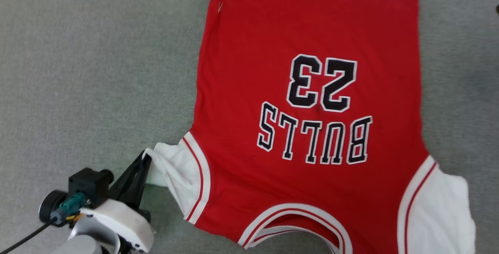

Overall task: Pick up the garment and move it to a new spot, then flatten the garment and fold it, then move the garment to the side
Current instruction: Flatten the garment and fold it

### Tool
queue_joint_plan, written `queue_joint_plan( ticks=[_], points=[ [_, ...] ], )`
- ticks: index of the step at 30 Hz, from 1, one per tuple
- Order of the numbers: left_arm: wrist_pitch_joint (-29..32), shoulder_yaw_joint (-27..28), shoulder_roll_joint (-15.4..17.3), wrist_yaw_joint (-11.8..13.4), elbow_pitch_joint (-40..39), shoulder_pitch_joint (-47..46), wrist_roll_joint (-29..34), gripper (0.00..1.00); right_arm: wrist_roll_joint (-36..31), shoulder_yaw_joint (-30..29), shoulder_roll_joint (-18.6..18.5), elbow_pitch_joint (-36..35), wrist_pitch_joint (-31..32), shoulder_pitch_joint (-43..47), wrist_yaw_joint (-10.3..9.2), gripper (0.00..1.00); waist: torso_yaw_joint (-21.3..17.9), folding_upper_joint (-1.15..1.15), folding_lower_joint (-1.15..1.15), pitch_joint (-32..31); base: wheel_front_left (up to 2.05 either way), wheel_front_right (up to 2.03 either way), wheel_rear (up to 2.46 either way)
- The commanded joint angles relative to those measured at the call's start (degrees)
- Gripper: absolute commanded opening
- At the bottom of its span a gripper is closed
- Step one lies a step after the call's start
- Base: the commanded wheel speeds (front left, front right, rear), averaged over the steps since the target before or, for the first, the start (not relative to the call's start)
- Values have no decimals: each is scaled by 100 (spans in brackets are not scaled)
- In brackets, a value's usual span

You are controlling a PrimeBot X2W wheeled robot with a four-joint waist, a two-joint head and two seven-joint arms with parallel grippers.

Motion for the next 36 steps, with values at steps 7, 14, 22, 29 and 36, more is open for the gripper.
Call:
queue_joint_plan(
  ticks=[7, 14, 22, 29, 36],
  points=[
    [-2, -49, -254, 69, -145, -492, 325, 0, 203, 414, 197, 1137, 2128, -1745, -6, 100, 746, 0, -2, 950, 0, 0, 0],
    [-2, -102, -457, 83, -306, -834, 556, 0, -223, 208, 556, 1943, 2836, -2463, -5, 100, 1101, 0, -2, 1508, 0, 0, 0],
    [82, -159, -534, 176, -367, -1047, 745, 0, -456, 207, 935, 2492, 2608, -1892, -4, 100, 1211, 0, -2, 1796, 0, 0, 0],
    [82, -130, -476, 244, -355, -1000, 762, 0, -383, 454, 770, 2395, 2245, -1849, -4, 0, 1075, 0, -2, 1523, 0, 0, 0],
    [29, -74, -375, 331, -375, -686, 642, 0, -11, 849, 487, 2110, 1632, -2081, -5, 0, 748, 0, -2, 776, 0, 0, 0]
  ],
)
